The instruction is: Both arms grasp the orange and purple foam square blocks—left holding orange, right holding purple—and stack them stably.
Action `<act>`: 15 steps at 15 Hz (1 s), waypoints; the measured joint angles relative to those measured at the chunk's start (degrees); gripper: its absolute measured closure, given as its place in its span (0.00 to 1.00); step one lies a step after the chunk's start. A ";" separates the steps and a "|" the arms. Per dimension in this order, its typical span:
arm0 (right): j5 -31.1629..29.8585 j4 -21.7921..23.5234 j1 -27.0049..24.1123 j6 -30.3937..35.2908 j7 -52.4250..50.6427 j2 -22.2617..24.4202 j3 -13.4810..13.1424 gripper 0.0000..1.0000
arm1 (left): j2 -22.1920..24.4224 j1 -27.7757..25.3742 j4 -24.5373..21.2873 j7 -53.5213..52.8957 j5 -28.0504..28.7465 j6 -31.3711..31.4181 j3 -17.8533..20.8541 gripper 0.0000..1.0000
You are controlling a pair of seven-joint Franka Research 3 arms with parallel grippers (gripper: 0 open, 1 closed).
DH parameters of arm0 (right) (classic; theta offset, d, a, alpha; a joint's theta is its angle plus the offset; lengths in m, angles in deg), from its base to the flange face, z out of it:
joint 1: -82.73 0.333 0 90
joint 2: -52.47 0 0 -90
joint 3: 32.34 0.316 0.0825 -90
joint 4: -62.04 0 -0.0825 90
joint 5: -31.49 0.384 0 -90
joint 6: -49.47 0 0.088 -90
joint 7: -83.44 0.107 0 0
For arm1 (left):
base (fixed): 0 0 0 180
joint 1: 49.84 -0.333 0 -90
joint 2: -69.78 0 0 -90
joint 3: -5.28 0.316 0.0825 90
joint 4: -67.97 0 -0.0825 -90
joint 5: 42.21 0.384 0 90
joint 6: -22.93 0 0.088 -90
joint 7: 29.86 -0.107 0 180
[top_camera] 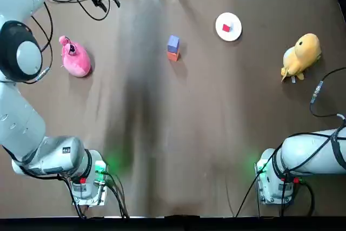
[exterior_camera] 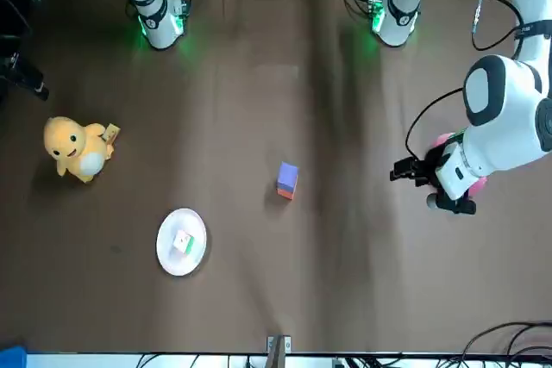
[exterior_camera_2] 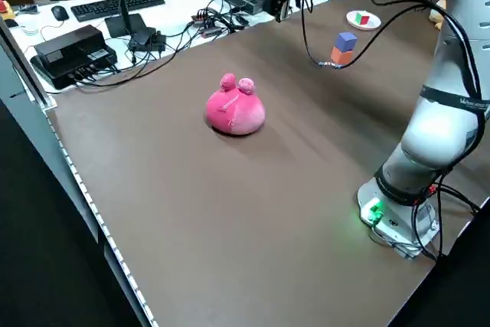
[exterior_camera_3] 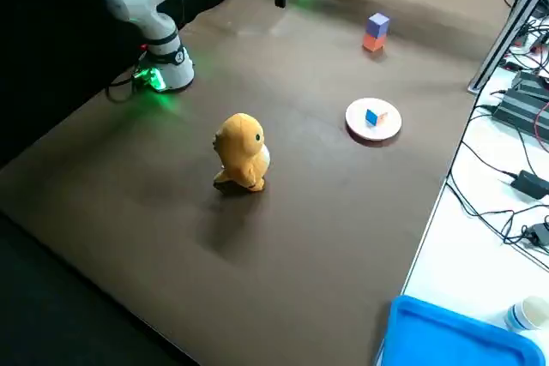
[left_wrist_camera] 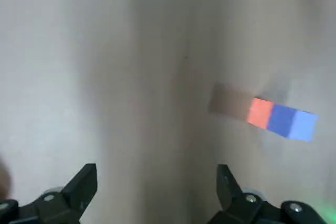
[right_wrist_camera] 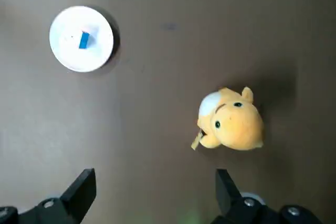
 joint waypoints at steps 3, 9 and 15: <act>-0.18 0.00 0.09 0.80 -0.06 0.00 0.29 0.00 | 1.06 -0.03 0.07 4.72 7.65 -0.06 0.01 0.00; -0.15 0.00 0.31 0.81 -0.07 0.00 0.54 0.00 | 5.59 -0.13 5.55 10.79 17.34 -8.42 0.08 0.00; 1.05 0.00 0.17 0.69 -0.06 0.00 0.26 0.00 | 6.88 -0.17 15.43 13.51 17.50 -19.15 0.10 0.00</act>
